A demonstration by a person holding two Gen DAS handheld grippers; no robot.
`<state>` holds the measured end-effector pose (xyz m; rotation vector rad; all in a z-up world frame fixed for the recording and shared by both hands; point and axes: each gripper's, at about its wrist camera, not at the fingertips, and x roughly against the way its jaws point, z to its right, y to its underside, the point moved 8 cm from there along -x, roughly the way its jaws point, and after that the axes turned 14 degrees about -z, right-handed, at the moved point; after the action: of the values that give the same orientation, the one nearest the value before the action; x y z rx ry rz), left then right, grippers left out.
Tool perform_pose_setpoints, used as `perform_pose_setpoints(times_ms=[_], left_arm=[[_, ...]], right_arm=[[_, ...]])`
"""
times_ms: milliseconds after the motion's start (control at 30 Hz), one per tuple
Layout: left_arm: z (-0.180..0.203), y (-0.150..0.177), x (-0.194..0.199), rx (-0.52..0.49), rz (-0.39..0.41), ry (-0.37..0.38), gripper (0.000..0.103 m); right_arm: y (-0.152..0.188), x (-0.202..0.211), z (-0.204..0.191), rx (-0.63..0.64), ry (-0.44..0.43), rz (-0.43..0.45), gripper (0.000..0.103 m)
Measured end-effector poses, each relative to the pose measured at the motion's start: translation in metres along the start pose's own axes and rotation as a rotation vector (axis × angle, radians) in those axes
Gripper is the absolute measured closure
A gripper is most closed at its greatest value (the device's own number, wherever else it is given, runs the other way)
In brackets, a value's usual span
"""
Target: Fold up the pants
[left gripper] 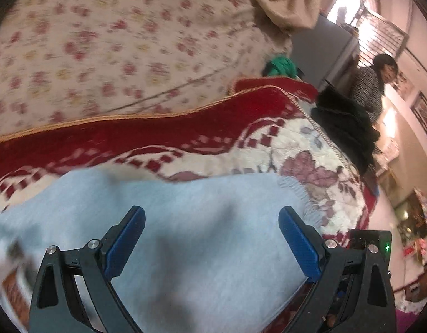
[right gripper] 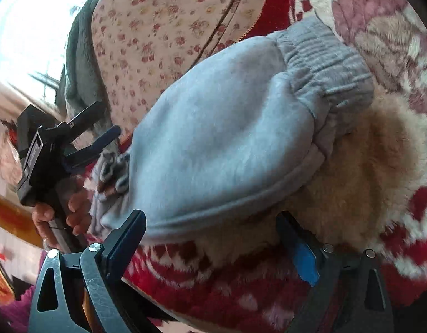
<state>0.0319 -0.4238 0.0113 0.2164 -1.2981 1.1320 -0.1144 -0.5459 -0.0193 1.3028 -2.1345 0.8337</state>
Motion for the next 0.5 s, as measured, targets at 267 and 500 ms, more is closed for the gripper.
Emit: perform_pose_setpoints(times_ms=[267,500], left_arm=[[0.035,-0.03,-0.054,-0.234,-0.179,0.085,0.004],[0.046,-0.033,-0.101,-0.352,-0.347,0.083,0.004]], right_arm=[[-0.015,-0.005,-0.003,0.046,-0.019,0.065,0.004],[-0.025,-0.006,-0.008,0.069,-0.048,0.086,0.004]])
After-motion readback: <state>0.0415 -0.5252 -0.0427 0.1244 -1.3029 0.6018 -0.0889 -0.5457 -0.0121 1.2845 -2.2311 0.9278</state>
